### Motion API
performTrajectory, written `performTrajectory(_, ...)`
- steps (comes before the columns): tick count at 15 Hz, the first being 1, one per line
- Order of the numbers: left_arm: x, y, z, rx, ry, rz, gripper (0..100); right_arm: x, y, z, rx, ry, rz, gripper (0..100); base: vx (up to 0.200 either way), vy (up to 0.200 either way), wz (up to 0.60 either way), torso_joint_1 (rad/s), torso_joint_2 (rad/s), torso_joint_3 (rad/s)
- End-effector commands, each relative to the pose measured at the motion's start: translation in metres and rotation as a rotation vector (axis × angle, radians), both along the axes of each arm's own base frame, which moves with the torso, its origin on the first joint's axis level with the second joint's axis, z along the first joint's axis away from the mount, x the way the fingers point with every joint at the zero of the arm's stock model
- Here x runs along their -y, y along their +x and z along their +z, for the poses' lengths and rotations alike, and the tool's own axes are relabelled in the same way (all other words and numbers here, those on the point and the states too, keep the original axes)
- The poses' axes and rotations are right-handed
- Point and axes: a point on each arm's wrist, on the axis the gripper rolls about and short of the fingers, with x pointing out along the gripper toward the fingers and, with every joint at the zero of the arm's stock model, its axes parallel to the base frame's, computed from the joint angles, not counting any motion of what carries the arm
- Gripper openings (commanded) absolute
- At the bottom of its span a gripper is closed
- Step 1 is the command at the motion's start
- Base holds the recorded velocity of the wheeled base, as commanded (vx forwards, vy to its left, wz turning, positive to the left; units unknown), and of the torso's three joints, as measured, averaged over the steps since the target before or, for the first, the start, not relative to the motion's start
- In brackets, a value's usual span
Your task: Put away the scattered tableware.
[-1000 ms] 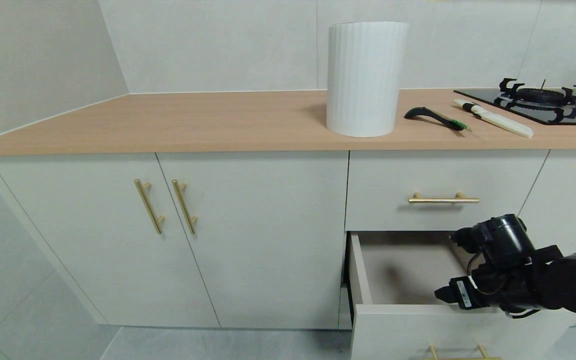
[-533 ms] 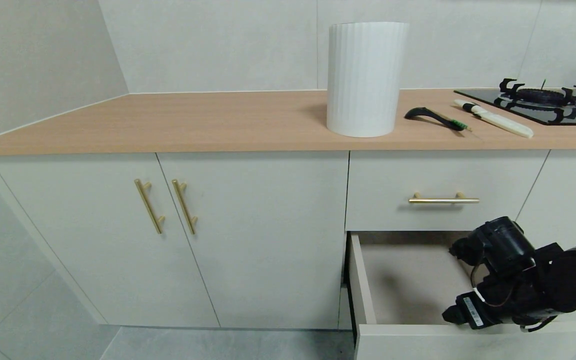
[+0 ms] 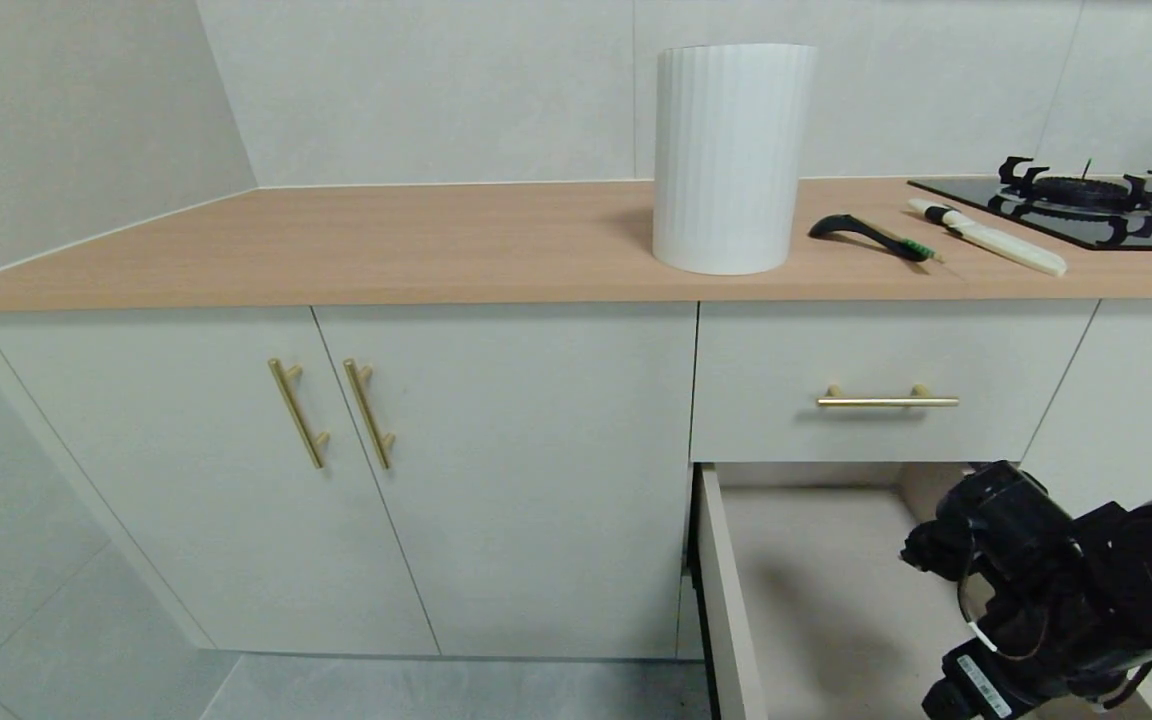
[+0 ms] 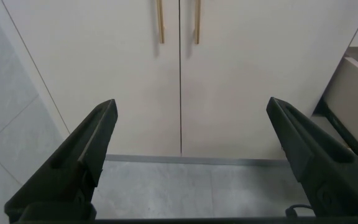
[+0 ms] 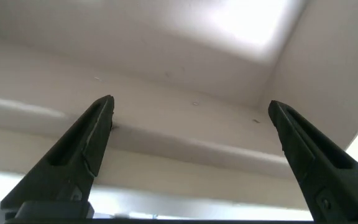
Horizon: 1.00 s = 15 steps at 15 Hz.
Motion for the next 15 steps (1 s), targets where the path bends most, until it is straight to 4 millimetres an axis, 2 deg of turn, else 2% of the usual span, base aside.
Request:
performTrajectory(1, 0.0, 0.0, 0.0, -0.001, 0.0, 0.0, 100, -0.003, -0.005, 0.0, -0.018, -0.009, 0.02, 100, 0.0, 0.0, 0.0, 0.0, 0.0, 0.0)
performTrajectory(5, 0.0, 0.0, 0.0, 0.001, 0.0, 0.0, 100, -0.003, -0.013, -0.002, -0.084, -0.058, 0.061, 100, 0.0, 0.0, 0.0, 0.0, 0.0, 0.0)
performTrajectory(9, 0.0, 0.0, 0.0, -0.001, 0.0, 0.0, 100, -0.005, -0.009, 0.003, -0.068, -0.056, 0.058, 100, 0.0, 0.0, 0.0, 0.0, 0.0, 0.0)
performTrajectory(12, 0.0, 0.0, 0.0, 0.001, 0.0, 0.0, 100, -0.006, 0.005, 0.016, 0.022, 0.001, -0.019, 100, 0.0, 0.0, 0.0, 0.0, 0.0, 0.0)
performTrajectory(14, 0.0, 0.0, 0.0, -0.001, 0.0, 0.0, 100, -0.012, 0.018, 0.036, 0.216, 0.144, -0.146, 100, 0.0, 0.0, 0.0, 0.0, 0.0, 0.0)
performTrajectory(15, 0.0, 0.0, 0.0, -0.001, 0.0, 0.0, 100, -0.011, 0.018, 0.041, 0.252, 0.172, -0.164, 100, 0.0, 0.0, 0.0, 0.0, 0.0, 0.0)
